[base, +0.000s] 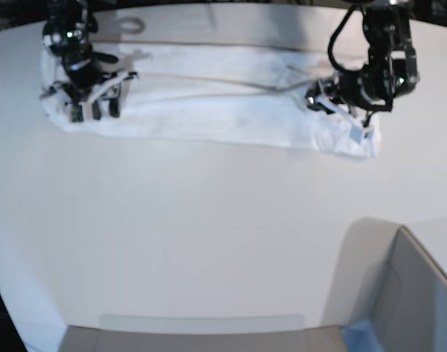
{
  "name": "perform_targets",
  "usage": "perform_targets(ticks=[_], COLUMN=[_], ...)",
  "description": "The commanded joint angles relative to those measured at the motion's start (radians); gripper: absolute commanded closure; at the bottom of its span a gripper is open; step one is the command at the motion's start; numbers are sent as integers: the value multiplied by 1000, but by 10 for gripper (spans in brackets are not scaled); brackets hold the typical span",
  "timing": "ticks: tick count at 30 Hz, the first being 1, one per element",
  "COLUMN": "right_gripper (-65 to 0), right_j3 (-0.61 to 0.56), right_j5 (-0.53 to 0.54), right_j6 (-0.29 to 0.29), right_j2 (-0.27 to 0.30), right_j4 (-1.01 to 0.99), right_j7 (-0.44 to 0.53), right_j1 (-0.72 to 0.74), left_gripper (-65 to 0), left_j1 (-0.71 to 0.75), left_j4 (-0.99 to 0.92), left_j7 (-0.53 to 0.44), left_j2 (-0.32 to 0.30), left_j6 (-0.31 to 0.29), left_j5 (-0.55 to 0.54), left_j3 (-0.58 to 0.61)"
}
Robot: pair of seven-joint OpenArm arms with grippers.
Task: Layout the t-shirt on the table in an organized manner, then fold the t-shirt properly
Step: 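Grasp the folded shirt edge with both grippers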
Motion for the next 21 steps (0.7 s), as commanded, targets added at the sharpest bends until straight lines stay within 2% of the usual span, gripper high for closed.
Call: perform_targets(ticks=[1,4,8,14,18,21], right_gripper=[-248,-248,-248,-248,-248,-248], right_j3=[9,64,202,363,397,392], right_j5=[6,6,6,6,11,12], right_j6=[2,2,2,2,2,2], right_j2=[3,-22,-63,-72,-68,-72], right_j4=[10,9,9,-69,-122,-76], right_j7=[23,23,23,16,26,30], right_j1=[-13,-41,-44,-44,-67,-87], left_gripper=[-133,-133,-133,-133,-133,-133], left_j1=[-3,-3,-2,-2,-2,-2], left_j4=[2,-35,-84,-101,-101,-101], left_j7=[6,-26,-49,-50,-50,-50], left_j2=[-11,-11,-12,-15,-17,-17], left_j6=[0,0,0,0,0,0], left_j5=[7,15,15,15,15,15], left_j3=[-3,-3,-3,-9,-11,-11])
